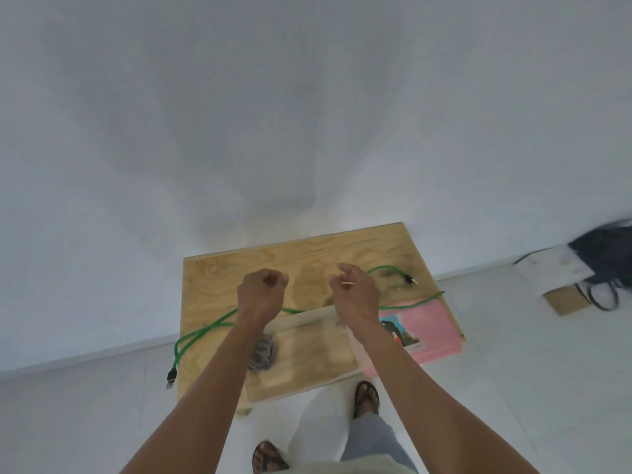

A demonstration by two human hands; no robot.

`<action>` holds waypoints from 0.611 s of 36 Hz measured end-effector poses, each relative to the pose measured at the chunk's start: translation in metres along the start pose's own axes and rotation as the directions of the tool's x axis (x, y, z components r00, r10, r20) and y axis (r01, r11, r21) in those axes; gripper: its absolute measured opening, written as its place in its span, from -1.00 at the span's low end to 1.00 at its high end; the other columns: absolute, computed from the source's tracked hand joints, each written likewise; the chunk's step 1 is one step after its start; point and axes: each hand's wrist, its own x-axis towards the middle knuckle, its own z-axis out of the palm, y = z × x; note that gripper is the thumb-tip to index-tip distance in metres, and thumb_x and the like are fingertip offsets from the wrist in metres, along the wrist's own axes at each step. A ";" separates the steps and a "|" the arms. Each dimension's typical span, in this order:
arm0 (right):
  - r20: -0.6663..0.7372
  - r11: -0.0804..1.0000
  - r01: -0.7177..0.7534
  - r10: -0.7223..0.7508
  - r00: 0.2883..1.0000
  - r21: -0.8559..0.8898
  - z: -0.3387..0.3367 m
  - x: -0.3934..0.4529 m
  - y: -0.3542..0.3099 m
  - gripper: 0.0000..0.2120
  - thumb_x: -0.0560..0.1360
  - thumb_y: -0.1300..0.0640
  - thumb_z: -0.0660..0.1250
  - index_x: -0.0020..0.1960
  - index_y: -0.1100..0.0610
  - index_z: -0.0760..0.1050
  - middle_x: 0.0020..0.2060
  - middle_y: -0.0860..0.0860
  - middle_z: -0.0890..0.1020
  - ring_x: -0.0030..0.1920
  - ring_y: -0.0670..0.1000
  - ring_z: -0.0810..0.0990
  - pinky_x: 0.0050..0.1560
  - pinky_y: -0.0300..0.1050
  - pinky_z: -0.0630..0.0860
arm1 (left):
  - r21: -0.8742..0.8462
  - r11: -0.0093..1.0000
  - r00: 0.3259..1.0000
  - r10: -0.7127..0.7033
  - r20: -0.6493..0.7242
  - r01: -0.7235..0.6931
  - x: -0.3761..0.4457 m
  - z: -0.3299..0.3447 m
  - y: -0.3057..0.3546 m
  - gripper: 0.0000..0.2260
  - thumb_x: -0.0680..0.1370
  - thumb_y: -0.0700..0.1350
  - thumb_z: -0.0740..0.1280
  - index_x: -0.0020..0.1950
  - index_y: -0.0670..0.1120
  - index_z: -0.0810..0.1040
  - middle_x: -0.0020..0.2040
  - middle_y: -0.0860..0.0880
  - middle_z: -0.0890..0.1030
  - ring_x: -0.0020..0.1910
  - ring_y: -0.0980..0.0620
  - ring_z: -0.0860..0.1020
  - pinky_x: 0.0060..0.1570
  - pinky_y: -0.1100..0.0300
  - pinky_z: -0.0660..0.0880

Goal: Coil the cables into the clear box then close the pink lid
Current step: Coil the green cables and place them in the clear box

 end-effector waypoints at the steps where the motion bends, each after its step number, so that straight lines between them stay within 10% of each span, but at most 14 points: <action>1: -0.002 1.000 0.002 -0.002 1.000 -0.012 -0.008 0.006 0.001 -0.77 0.55 0.15 0.39 0.20 0.11 0.60 -0.05 0.00 0.63 -0.11 0.00 0.63 0.03 -0.17 0.50 | 0.011 1.000 1.000 0.007 0.010 -0.007 0.002 0.007 0.005 -0.88 0.57 -0.05 0.39 -0.02 -0.07 0.68 -0.08 -0.06 0.70 0.00 -0.10 0.63 0.11 0.04 0.55; 22: 0.113 0.919 -0.264 0.307 0.945 -0.292 -0.165 0.196 0.132 -0.74 0.50 0.21 0.31 0.17 0.11 0.59 0.06 0.01 0.62 -0.02 0.03 0.54 -0.08 -0.21 0.37 | 0.290 0.956 0.965 -0.105 0.240 0.032 0.064 0.286 0.087 -0.78 0.58 -0.06 0.39 0.13 -0.16 0.65 -0.06 -0.03 0.62 -0.02 -0.02 0.58 -0.03 0.22 0.41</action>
